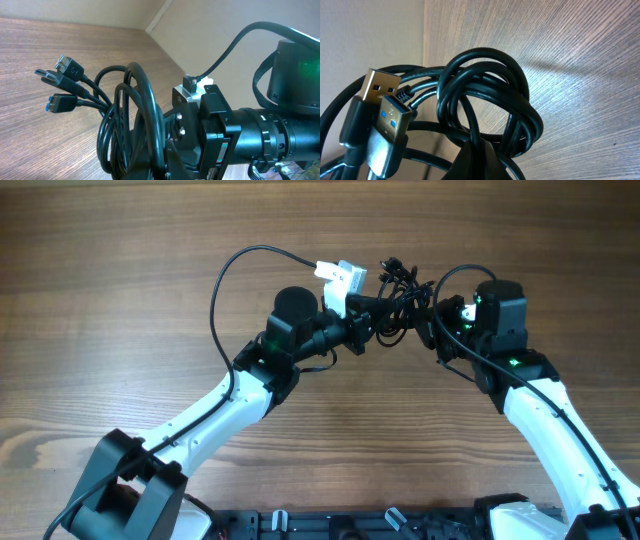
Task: Untangle cables
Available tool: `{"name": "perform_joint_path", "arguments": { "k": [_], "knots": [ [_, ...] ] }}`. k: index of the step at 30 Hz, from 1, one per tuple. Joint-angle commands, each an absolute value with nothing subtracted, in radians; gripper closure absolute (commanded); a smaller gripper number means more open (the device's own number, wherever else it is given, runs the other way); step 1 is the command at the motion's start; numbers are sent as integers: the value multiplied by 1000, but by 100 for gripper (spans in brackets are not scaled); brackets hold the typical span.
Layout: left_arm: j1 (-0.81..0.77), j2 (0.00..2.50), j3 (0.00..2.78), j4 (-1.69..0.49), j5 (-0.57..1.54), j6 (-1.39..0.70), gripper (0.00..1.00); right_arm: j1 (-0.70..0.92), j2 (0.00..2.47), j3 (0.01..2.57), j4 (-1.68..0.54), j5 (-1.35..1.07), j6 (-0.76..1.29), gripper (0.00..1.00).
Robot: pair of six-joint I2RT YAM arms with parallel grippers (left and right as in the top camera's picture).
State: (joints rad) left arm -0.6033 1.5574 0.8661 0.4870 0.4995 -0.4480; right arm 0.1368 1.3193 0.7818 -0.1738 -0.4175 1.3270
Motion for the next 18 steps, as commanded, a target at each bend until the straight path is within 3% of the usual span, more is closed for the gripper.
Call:
{"name": "perform_joint_path", "arguments": {
  "k": [1, 8, 18],
  "knots": [
    [-614, 1531, 873, 506, 533, -457, 96, 139, 1332, 798, -170, -427, 1345, 96],
    [-562, 1531, 873, 411, 440, -423, 96, 139, 1332, 798, -149, -503, 1225, 96],
    [-366, 1531, 873, 384, 435, -400, 96, 137, 1332, 798, 143, -960, 1073, 96]
  ]
}}
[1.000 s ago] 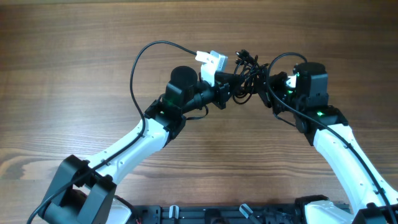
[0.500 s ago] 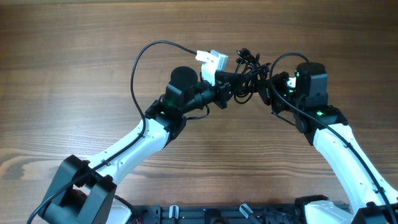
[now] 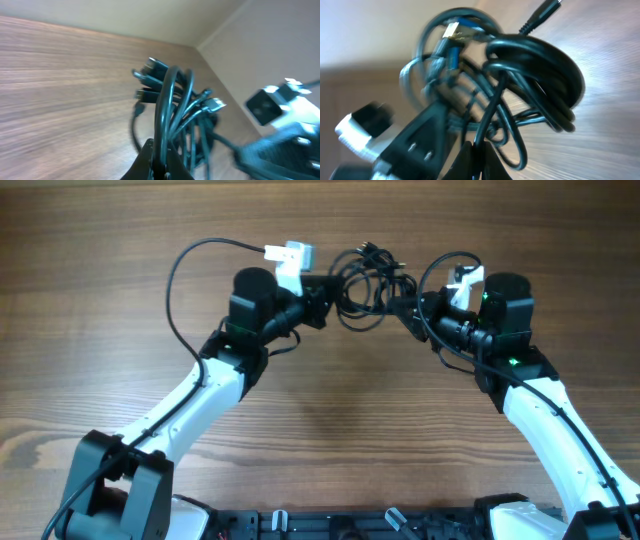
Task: Untangle cables
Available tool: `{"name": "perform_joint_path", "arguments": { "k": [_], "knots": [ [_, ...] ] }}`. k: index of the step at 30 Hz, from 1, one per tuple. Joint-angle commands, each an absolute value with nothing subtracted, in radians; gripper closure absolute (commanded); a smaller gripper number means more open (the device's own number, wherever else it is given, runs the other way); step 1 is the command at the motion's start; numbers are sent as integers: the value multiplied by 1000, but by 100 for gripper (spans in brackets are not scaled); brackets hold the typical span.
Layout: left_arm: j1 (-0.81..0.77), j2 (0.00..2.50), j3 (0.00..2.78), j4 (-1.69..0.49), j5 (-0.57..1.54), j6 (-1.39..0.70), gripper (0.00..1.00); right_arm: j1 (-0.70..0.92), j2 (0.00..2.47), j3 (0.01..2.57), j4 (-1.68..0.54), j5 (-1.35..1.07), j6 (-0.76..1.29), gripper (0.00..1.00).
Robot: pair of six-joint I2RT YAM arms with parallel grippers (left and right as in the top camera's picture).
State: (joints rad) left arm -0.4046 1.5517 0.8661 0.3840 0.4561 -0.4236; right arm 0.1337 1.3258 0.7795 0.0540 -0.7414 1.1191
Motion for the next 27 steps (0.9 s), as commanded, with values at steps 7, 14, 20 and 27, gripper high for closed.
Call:
{"name": "perform_joint_path", "arguments": {
  "k": [7, 14, 20, 27],
  "knots": [
    [-292, 1531, 873, 400, 432, -397, 96, 137, 1332, 798, 332, -1245, 887, 96],
    [-270, 1531, 873, 468, 432, -397, 96, 137, 1332, 798, 329, -1374, 670, 96],
    [-258, 1531, 873, 488, 428, -397, 96, 137, 1332, 798, 329, -1454, 523, 96],
    [-237, 1531, 873, 509, 426, -397, 96, 137, 1332, 798, 327, -1467, 521, 78]
  ]
}}
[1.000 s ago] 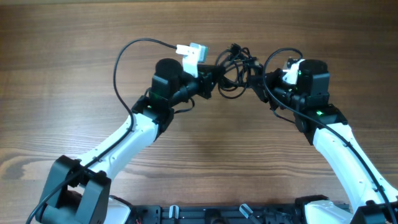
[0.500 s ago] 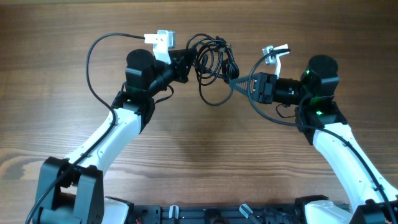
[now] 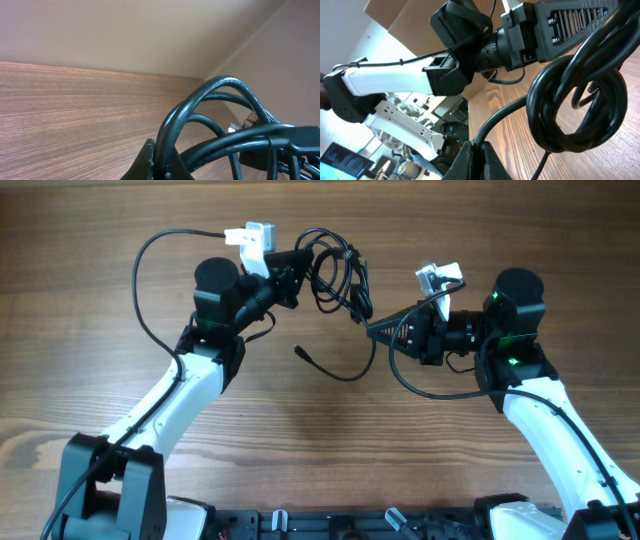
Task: Untangle cables
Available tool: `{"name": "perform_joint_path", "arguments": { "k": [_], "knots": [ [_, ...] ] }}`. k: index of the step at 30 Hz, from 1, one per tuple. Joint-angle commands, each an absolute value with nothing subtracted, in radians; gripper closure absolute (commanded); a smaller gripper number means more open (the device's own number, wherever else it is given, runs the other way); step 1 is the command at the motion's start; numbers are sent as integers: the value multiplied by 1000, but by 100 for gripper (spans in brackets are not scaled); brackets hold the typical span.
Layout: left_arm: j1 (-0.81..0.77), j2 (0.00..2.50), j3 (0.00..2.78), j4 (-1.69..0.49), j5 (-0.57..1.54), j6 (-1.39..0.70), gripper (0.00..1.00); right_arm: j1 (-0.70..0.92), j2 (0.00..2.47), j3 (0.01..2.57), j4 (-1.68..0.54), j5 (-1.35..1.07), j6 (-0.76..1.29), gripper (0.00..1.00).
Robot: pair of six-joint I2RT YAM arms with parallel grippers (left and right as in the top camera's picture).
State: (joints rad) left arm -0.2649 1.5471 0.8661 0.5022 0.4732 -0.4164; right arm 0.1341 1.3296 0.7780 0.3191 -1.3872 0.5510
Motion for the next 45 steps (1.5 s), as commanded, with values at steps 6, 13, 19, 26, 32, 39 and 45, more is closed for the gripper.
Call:
{"name": "perform_joint_path", "arguments": {
  "k": [6, 13, 19, 26, 32, 39, 45],
  "knots": [
    [-237, 1531, 873, 509, 426, -396, 96, 136, 1332, 798, 126, -1150, 531, 17],
    [-239, 1531, 873, 518, 506, -487, 96, 136, 1332, 798, 88, -996, 567, 9],
    [-268, 1531, 873, 604, 527, -649, 96, 138, 1332, 798, 86, -942, 765, 7],
    [-312, 1531, 873, 625, 527, -667, 96, 138, 1332, 798, 80, -939, 772, 8],
    [-313, 1531, 873, 707, 527, -772, 96, 138, 1332, 798, 81, -917, 875, 7],
    [-313, 1531, 873, 723, 510, -879, 96, 150, 1332, 798, 84, -916, 1015, 7],
    [-323, 1531, 873, 722, 495, -923, 96, 230, 1332, 798, 129, -853, 1131, 7]
  ]
}}
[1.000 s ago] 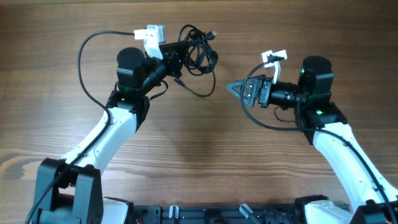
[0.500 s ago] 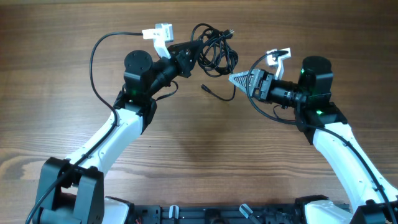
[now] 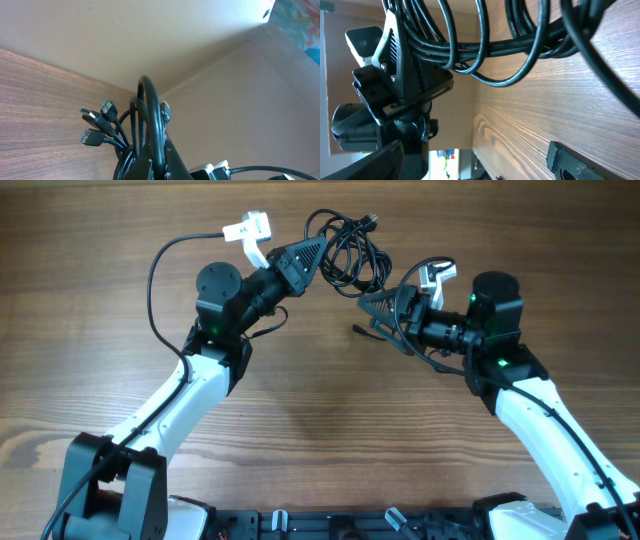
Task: Untangle cables
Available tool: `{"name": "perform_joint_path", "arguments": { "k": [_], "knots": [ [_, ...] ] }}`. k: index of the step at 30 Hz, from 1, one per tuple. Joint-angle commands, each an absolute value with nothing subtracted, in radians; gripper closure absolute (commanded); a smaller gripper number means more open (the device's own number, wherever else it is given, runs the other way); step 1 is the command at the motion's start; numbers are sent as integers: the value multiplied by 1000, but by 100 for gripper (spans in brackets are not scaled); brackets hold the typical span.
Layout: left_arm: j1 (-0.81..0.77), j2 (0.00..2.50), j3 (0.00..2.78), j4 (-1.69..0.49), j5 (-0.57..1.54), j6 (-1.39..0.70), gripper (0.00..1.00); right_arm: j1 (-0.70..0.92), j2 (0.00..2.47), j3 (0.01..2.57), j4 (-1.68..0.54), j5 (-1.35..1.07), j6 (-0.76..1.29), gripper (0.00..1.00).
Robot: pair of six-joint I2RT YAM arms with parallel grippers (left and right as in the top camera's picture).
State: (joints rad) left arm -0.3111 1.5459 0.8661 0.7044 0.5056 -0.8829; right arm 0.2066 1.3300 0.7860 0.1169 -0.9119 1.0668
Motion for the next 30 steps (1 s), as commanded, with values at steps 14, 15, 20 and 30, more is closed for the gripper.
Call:
{"name": "perform_joint_path", "arguments": {
  "k": [14, 15, 20, 30],
  "knots": [
    [-426, 1531, 873, 722, 410, -983, 96, 244, 1332, 798, 197, -672, 1234, 40],
    [-432, 1531, 873, 722, 390, -984, 96, 244, 1332, 798, 197, -666, 1234, 41],
    [-435, 1531, 873, 723, 391, -1036, 96, 244, 1332, 798, 192, -611, 1242, 51],
    [-437, 1531, 873, 723, 356, -1092, 96, 277, 1332, 798, 167, -583, 1417, 55]
  ]
}}
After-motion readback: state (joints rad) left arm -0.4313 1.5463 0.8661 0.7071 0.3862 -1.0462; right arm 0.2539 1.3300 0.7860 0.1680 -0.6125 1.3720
